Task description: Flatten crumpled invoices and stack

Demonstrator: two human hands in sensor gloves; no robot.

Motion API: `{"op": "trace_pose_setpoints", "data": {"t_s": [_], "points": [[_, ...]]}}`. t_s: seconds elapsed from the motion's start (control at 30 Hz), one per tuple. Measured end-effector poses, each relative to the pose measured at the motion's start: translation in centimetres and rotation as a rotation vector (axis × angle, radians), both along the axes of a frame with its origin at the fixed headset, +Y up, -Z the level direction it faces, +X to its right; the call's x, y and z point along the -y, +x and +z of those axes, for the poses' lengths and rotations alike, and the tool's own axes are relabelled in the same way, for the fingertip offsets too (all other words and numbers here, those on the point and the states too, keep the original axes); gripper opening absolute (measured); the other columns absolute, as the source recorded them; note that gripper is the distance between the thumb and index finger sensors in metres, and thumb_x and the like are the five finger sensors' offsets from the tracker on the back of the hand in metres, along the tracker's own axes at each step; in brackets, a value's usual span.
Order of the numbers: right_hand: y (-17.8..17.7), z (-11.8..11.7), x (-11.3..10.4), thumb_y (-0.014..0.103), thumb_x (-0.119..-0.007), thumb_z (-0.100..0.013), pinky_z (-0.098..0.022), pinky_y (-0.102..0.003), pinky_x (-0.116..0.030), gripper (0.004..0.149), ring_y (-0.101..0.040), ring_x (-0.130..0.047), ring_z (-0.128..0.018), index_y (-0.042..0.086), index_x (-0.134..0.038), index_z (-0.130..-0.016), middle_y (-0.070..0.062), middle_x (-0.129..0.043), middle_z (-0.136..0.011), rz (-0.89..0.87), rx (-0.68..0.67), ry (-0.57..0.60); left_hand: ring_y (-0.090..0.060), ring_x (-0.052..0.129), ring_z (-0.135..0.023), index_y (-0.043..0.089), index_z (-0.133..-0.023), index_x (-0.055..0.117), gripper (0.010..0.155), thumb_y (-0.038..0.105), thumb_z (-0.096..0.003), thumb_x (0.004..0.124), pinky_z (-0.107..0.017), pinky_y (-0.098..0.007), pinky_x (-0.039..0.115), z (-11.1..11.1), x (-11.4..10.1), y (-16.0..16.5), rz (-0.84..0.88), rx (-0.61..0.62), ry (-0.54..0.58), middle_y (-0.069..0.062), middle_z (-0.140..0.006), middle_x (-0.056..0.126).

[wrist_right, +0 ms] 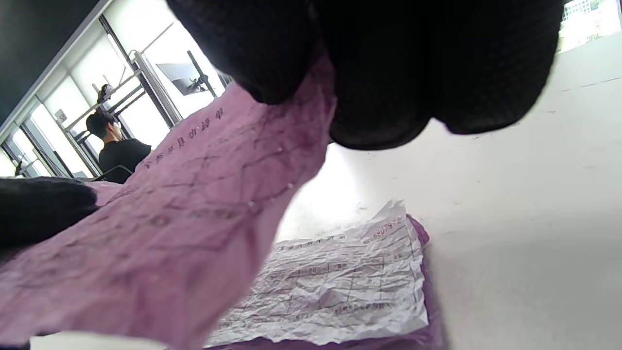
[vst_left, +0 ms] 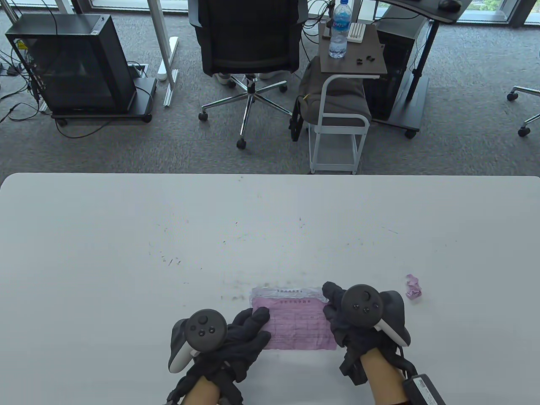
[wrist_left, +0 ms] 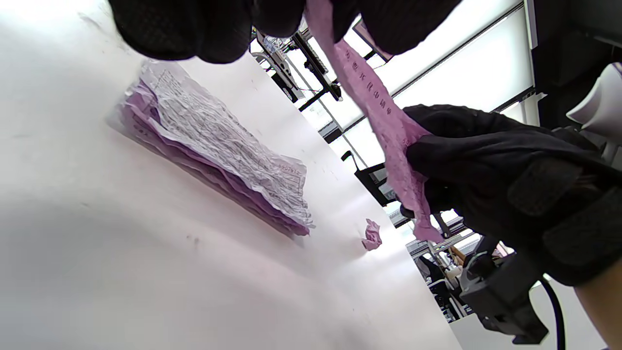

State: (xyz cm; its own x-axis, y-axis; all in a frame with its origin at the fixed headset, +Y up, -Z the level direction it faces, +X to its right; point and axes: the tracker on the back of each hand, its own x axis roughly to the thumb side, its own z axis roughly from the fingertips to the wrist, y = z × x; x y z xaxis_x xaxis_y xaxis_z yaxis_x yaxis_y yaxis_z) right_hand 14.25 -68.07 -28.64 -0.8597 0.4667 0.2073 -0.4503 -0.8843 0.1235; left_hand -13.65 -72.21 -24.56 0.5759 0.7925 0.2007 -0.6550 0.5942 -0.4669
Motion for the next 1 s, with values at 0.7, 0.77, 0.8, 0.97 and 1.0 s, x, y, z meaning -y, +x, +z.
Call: {"op": "trace_pose_setpoints", "data": {"t_s": [0.7, 0.77, 0.8, 0.97, 1.0], "points": [[-3.6, -6.0, 8.4, 0.018, -0.082, -0.047, -0.040, -0.049, -0.087, 0.055, -0.029, -0.096, -0.052, 0.009, -0.060, -0.096, -0.017, -0.088, -0.075, 0.320, 0.018, -0.060, -0.058, 0.029, -0.096, 0.012, -0.112, 0.048, 0.055, 0.026, -0.0609, 0.065, -0.067, -0.059, 0.046, -6.0, 6.0, 2.8, -0.517, 0.041, -0.006, -0.014, -0.109, 0.024], [-3.8, -6.0, 8.9, 0.017, -0.082, -0.047, -0.039, -0.048, -0.087, 0.054, -0.027, -0.096, -0.050, 0.009, -0.061, -0.096, -0.017, -0.089, -0.074, 0.347, 0.018, -0.029, -0.058, 0.026, -0.096, 0.011, -0.111, 0.048, 0.055, 0.026, -0.0609, 0.065, -0.067, -0.059, 0.043, -6.0, 6.3, 2.8, -0.578, 0.037, -0.005, -0.015, -0.108, 0.019], [-3.9, -6.0, 9.0, 0.018, -0.082, -0.046, -0.038, -0.047, -0.087, 0.054, -0.026, -0.096, -0.049, 0.009, -0.061, -0.096, -0.016, -0.089, -0.073, 0.368, 0.016, -0.008, -0.058, 0.024, -0.095, 0.012, -0.111, 0.048, 0.056, 0.027, -0.0606, 0.066, -0.067, -0.059, 0.042, -5.9, 6.5, 2.8, -0.608, 0.031, -0.001, -0.015, -0.108, 0.017], [-4.2, -5.8, 9.3, 0.021, -0.085, -0.046, -0.038, -0.045, -0.087, 0.058, -0.024, -0.094, -0.049, 0.009, -0.059, -0.097, -0.013, -0.087, -0.074, 0.452, 0.035, -0.013, -0.060, 0.020, -0.095, 0.020, -0.112, 0.044, 0.059, 0.032, -0.0602, 0.069, -0.067, -0.061, 0.039, -5.8, 6.8, 2.4, -0.651, -0.008, -0.009, -0.019, -0.107, 0.006], [-4.3, -5.7, 9.4, 0.023, -0.085, -0.046, -0.038, -0.044, -0.087, 0.059, -0.023, -0.094, -0.050, 0.010, -0.058, -0.097, -0.012, -0.086, -0.075, 0.481, 0.031, -0.011, -0.060, 0.020, -0.095, 0.020, -0.112, 0.043, 0.060, 0.033, -0.0600, 0.070, -0.067, -0.061, 0.039, -5.8, 6.8, 2.2, -0.644, -0.014, -0.013, -0.020, -0.107, 0.006]]}}
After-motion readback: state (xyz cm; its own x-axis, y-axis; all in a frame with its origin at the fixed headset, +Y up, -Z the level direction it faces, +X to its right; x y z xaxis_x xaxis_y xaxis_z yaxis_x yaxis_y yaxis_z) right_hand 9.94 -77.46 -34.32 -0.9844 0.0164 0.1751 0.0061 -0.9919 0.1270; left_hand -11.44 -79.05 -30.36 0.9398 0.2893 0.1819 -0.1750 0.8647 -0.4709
